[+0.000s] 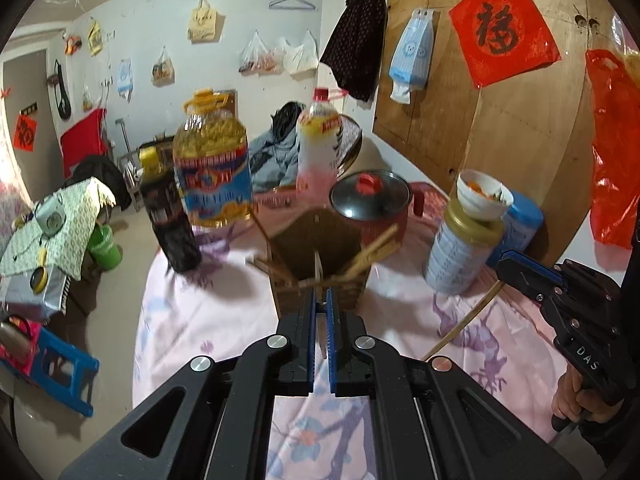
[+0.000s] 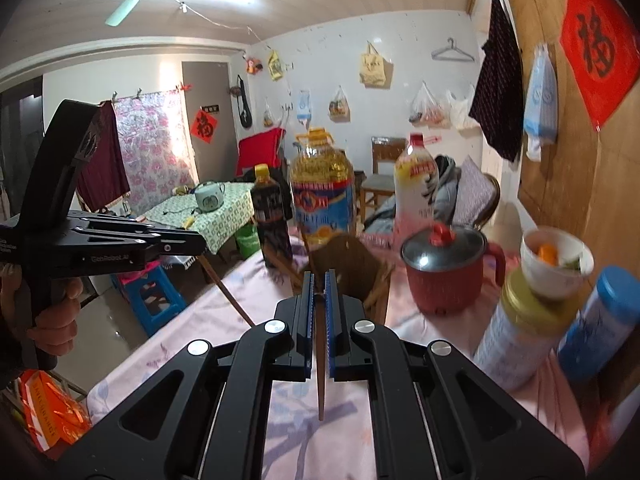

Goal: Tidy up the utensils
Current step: 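Lift the left tool's chopstick toward the holder while the right tool carries its own, then insert the chopstick into the holder and open the left tool while the right tool releases its own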

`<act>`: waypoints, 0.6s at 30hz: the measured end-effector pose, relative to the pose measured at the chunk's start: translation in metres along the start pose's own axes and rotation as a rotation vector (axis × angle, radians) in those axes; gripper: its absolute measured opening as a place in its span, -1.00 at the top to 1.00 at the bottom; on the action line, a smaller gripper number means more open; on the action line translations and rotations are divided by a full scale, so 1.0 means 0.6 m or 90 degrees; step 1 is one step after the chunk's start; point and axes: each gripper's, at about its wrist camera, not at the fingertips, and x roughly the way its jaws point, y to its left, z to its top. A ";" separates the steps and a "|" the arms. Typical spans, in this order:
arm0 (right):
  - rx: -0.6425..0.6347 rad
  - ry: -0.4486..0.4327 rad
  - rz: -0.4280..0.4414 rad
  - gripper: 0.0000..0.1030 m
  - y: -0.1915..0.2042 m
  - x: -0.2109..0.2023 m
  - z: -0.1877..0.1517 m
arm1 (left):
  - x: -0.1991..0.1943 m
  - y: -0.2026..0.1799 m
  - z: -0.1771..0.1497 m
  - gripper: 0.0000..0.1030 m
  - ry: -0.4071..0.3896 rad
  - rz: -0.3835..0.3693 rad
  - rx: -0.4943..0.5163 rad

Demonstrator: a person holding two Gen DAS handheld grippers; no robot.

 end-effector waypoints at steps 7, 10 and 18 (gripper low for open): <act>-0.021 -0.043 0.006 0.88 -0.006 0.034 0.077 | 0.007 0.001 0.086 0.90 -0.040 0.010 0.024; -0.021 -0.058 0.006 0.88 -0.015 0.054 0.107 | 0.019 0.008 0.116 0.90 -0.050 0.013 0.024; -0.004 -0.087 -0.003 0.88 -0.048 0.120 0.165 | 0.086 0.035 0.168 0.90 -0.043 0.024 0.004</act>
